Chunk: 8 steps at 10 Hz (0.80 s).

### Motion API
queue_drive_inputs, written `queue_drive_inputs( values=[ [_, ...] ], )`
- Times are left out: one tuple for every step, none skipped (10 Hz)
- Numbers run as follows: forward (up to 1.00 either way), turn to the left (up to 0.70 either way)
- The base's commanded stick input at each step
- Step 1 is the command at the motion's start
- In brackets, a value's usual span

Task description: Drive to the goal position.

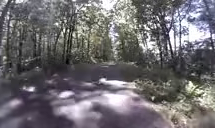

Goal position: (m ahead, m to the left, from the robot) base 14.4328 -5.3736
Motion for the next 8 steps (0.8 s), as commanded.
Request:
queue_drive_inputs(
  values=[
    [0.45,0.00],
    [0.45,0.00],
    [0.45,0.00],
    [0.45,0.00],
    [0.45,0.00],
    [0.45,0.00],
    [0.45,0.00],
    [0.45,0.00]
  ],
)
